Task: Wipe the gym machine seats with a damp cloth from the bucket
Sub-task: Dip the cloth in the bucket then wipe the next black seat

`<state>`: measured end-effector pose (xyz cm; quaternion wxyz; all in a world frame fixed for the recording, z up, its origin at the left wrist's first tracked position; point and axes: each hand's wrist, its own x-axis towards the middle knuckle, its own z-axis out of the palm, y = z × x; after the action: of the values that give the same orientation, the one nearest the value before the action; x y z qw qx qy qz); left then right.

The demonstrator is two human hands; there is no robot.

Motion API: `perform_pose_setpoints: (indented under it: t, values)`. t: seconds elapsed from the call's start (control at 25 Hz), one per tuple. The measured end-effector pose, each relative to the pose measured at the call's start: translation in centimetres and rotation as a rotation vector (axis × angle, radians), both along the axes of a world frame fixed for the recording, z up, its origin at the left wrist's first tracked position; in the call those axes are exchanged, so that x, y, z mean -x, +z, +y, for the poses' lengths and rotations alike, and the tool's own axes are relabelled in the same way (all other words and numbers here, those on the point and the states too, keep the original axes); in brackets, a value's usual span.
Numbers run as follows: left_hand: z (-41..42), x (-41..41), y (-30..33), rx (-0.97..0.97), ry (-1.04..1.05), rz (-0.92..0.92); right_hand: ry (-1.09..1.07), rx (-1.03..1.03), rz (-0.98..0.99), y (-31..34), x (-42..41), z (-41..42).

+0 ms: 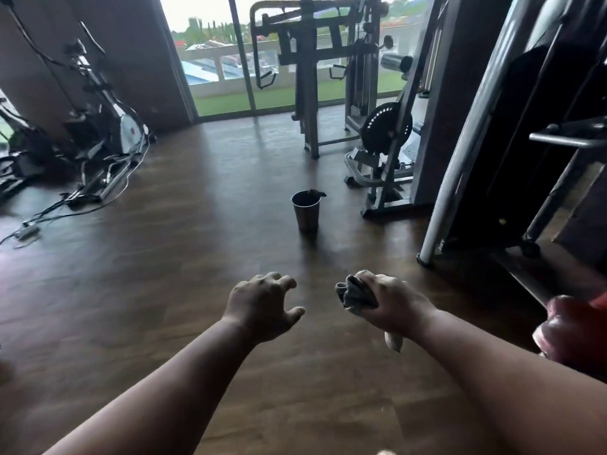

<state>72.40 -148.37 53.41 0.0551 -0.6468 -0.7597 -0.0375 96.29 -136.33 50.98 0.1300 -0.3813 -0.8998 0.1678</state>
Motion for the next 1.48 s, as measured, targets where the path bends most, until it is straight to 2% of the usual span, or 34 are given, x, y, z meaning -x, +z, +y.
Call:
perform_pose_setpoints:
  t: [0.36, 0.64, 1.12, 1.48]
  values:
    - [29.1, 8.7, -0.3, 0.019, 0.033, 0.009, 0.063, -0.011, -0.025, 0.2, 10.4, 30.3]
    - [46.5, 17.5, 0.2, 0.011, 0.067, -0.053, 0.081, 0.004, -0.038, 1.3, 19.9, 48.9]
    - [75.7, 46.2, 2.2, 0.027, -0.054, -0.041, -0.063, 0.089, -0.005, 2.2, 46.4, 75.3]
    - [93.1, 65.9, 0.8, 0.03, 0.025, -0.032, 0.088, 0.056, -0.02, 0.5, 68.2, 95.4]
